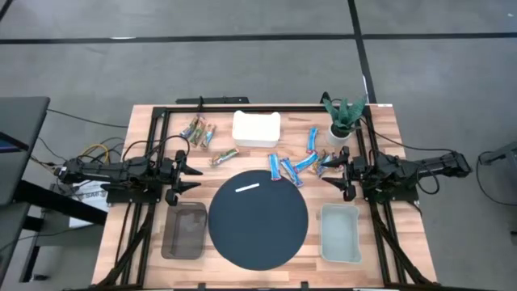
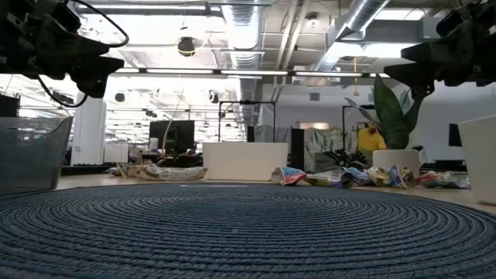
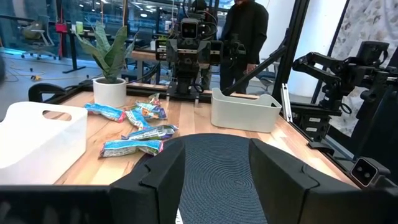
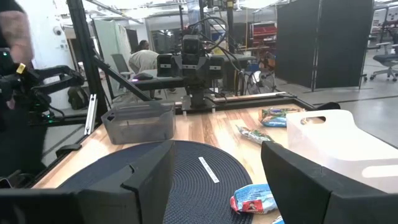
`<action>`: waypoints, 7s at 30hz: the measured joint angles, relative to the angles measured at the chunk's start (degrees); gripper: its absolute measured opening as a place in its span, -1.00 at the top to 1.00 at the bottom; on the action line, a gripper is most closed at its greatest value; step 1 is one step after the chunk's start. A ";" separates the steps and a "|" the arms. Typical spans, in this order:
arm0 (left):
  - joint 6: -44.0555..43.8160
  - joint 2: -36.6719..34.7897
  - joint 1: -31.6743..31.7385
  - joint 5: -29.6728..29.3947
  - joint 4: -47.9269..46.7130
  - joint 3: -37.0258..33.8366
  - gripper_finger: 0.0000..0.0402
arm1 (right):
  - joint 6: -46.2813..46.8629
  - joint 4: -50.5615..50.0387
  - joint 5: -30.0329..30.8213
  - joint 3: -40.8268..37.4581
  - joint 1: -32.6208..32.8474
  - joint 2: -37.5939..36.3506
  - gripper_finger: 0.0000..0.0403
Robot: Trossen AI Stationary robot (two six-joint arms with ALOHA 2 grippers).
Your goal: Pick and place Granola Bars by type
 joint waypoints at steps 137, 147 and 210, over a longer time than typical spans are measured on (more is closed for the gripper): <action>-10.39 88.11 18.81 -11.50 -34.43 46.29 0.16 | 15.61 -54.74 17.11 63.00 -3.34 65.71 -0.15; -6.22 88.10 20.78 -10.02 -30.64 46.15 0.16 | 11.03 -46.95 5.89 63.00 -6.88 61.93 -0.15; -9.79 83.93 33.90 7.91 -22.46 65.88 0.89 | 10.51 -38.67 4.55 62.98 -7.91 61.51 -0.15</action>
